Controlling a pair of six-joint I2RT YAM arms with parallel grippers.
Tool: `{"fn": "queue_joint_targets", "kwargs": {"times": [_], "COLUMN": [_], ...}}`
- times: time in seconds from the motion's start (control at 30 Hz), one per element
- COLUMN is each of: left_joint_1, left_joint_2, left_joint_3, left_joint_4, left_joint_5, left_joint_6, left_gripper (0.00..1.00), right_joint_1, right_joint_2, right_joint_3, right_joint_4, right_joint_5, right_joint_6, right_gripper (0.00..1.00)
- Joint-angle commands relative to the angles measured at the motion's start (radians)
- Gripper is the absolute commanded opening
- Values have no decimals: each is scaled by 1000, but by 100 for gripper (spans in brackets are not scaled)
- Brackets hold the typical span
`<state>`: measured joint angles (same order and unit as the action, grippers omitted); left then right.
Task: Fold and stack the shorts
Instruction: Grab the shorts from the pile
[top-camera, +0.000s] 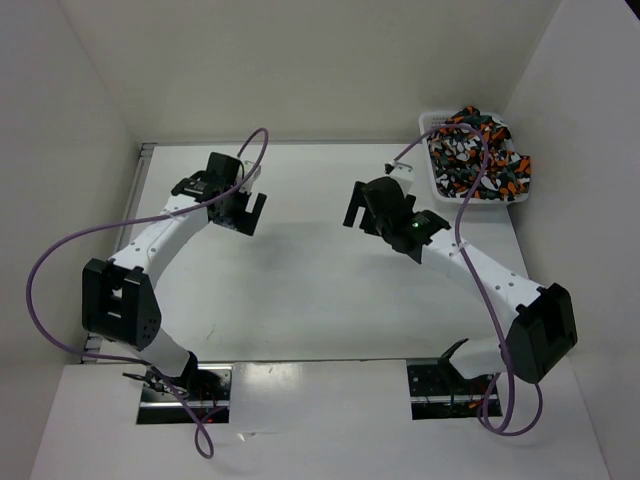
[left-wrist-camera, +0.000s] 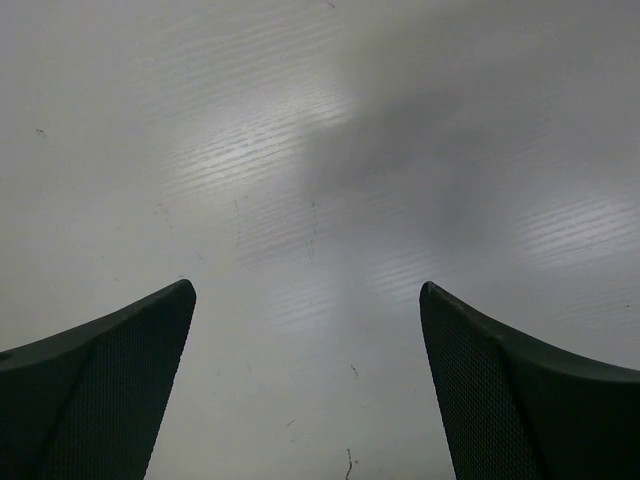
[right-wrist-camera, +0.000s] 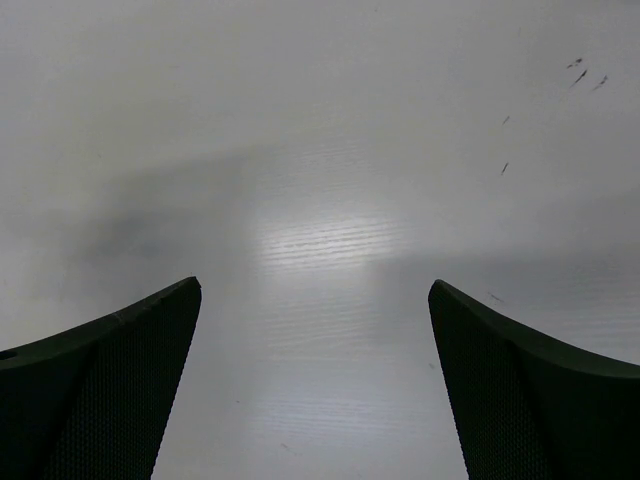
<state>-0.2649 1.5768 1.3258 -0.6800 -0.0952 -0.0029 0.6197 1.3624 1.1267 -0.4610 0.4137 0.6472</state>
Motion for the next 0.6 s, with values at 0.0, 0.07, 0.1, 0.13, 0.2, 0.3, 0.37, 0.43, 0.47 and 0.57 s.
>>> {"fn": "queue_joint_targets", "kwargs": {"times": [0.0, 0.07, 0.1, 0.13, 0.2, 0.3, 0.37, 0.43, 0.47, 0.57], "left_joint_1": [6, 6, 6, 6, 6, 6, 6, 6, 6, 6], "left_joint_2": [-32, -47, -58, -69, -113, -146, -146, -146, -135, -63], "left_joint_3": [-5, -16, -28, -40, -52, -72, -73, -73, -73, -34], "left_joint_4": [17, 17, 29, 30, 51, 71, 71, 71, 71, 27], "left_joint_5": [40, 31, 31, 31, 31, 54, 64, 74, 74, 63], "left_joint_6": [3, 3, 3, 3, 3, 3, 3, 3, 3, 3], "left_gripper": [100, 100, 100, 100, 100, 100, 100, 100, 100, 100], "right_joint_1": [-6, -6, -6, -6, -6, -17, -47, -81, -127, -456], "right_joint_2": [-66, -85, -107, -120, -161, -190, -218, -229, -229, -148], "right_joint_3": [-18, -27, -27, -36, -57, -67, -67, -42, -25, 56], "right_joint_4": [22, 13, 4, 4, -5, -5, -5, -14, -15, -8], "right_joint_5": [17, 46, 63, 77, 131, 180, 154, 180, 71, -249], "right_joint_6": [23, 23, 23, 23, 14, -17, -52, -9, 5, -53], "right_gripper": [99, 99, 99, 99, 99, 99, 99, 99, 99, 99]}}
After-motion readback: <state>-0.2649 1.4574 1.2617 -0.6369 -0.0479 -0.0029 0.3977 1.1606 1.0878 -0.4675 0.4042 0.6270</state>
